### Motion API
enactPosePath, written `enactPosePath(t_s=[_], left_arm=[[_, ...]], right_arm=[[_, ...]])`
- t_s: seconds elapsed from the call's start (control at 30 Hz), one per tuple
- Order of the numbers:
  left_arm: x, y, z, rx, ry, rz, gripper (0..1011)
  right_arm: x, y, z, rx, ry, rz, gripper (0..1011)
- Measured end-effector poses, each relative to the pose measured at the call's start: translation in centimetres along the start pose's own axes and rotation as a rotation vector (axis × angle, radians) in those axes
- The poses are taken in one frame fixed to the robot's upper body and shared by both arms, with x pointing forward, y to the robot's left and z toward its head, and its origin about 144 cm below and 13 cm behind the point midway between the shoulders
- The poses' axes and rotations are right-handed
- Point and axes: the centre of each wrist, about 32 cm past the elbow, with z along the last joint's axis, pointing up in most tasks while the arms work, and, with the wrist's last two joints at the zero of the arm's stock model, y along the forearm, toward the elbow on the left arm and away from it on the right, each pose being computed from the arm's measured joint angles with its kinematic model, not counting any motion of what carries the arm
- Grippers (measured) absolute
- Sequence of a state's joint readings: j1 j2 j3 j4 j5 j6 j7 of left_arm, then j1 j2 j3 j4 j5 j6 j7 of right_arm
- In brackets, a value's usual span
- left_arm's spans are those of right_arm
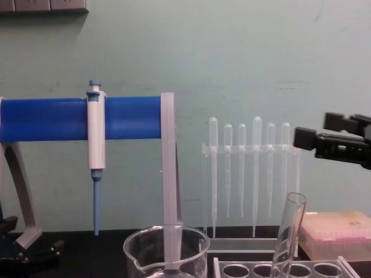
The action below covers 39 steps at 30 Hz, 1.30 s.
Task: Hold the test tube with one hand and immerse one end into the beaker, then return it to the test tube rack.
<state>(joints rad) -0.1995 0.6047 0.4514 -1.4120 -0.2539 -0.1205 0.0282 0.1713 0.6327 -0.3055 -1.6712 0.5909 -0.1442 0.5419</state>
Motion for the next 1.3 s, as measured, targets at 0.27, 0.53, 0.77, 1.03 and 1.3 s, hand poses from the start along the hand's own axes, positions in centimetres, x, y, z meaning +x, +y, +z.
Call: enactPosePath(t_s=[0.27,0.53,0.77,1.03,1.3], left_arm=[[0.0,0.0,0.0,0.0,0.0,0.0,1000],[0.0,0.0,0.0,0.0,0.0,0.0,1000],[0.0,0.0,0.0,0.0,0.0,0.0,1000],[0.0,0.0,0.0,0.0,0.0,0.0,1000],[0.0,0.0,0.0,0.0,0.0,0.0,1000]], right_arm=[[-1.4,-0.5,-1.4,-0.11,0.048,-0.27,1002],[-3.3,0.0,-3.6,-0.234,0.03,-0.508,1002],[-4.3,0.0,-4.4,-0.257,0.002,-0.56,1003],[-4.4,-0.1,-4.3,-0.244,0.0,-0.543,1003],[-4.3,0.0,-4.2,-0.243,0.0,-0.542,1003]])
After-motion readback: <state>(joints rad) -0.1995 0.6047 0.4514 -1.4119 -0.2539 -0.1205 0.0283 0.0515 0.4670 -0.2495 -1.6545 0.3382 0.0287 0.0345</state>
